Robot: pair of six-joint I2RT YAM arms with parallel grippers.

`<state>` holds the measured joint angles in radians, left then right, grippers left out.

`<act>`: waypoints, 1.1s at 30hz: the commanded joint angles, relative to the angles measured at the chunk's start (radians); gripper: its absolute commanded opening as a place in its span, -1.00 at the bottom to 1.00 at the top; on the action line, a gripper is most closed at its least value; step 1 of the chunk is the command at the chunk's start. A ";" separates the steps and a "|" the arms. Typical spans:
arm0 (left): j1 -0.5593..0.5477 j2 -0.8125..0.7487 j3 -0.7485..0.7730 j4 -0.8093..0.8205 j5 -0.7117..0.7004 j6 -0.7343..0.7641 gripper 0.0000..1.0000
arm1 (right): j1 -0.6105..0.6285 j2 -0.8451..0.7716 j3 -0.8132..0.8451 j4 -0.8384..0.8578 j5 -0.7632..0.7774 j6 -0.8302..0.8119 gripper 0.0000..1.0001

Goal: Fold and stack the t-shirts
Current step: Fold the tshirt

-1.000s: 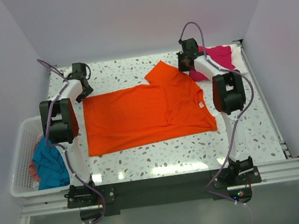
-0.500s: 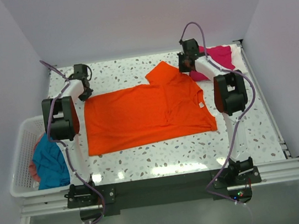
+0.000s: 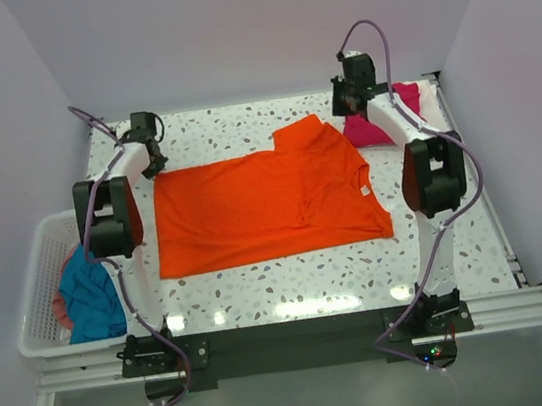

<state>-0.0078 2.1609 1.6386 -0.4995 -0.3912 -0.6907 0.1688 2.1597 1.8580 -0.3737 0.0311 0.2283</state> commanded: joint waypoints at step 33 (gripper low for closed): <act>0.043 -0.111 -0.086 0.111 0.069 0.040 -1.00 | 0.001 0.266 0.218 -0.050 -0.060 0.017 -0.29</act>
<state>0.0273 2.0460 1.5391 -0.4309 -0.3275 -0.6682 0.1665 2.4348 2.0480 -0.4229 -0.0044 0.2459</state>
